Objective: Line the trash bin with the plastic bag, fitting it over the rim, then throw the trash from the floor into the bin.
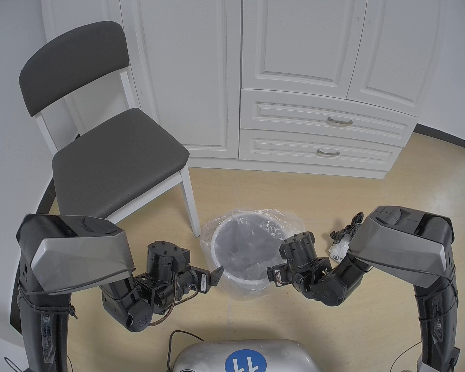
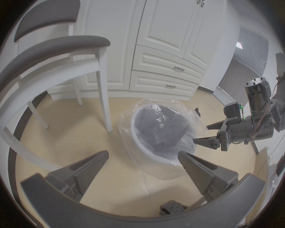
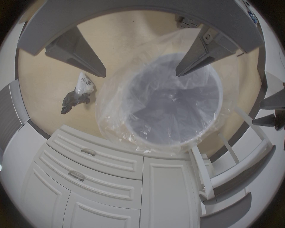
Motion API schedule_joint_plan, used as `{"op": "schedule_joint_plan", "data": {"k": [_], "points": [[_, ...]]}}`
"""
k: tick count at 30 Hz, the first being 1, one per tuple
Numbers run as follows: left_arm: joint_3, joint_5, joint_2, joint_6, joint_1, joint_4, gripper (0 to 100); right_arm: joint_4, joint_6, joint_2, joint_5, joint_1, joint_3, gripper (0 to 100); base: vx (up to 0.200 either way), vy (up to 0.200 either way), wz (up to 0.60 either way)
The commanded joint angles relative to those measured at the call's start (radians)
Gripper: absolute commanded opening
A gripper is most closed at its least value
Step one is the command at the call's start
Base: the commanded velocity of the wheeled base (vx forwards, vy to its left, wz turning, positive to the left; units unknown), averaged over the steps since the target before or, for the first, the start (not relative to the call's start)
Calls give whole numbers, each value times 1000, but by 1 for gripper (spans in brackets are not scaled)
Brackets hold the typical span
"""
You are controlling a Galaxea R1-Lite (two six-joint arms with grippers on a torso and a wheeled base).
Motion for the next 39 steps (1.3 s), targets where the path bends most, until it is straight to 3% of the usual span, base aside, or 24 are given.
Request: {"op": "schedule_joint_plan", "data": {"k": [1, 7, 15, 28, 33, 39], "points": [[-40, -22, 19, 1, 4, 71, 100, -1, -24, 17, 6, 3, 41, 100, 0, 0, 0], [17, -55, 0, 49, 4, 84, 100, -16, -109, 2, 36, 11, 130, 100, 0, 0, 0], [78, -108, -9, 112, 5, 84, 100, -12, -122, -18, 39, 28, 176, 100, 0, 0, 0], [72, -134, -18, 113, 41, 84, 100, -13, -139, 36, 64, 55, 169, 100, 0, 0, 0], [66, -134, -38, 112, 47, 77, 100, 11, -70, 68, 205, 63, 127, 100, 0, 0, 0], [37, -131, -38, 101, 39, 74, 100, 62, 68, 94, 251, 92, 31, 100, 0, 0, 0]]}}
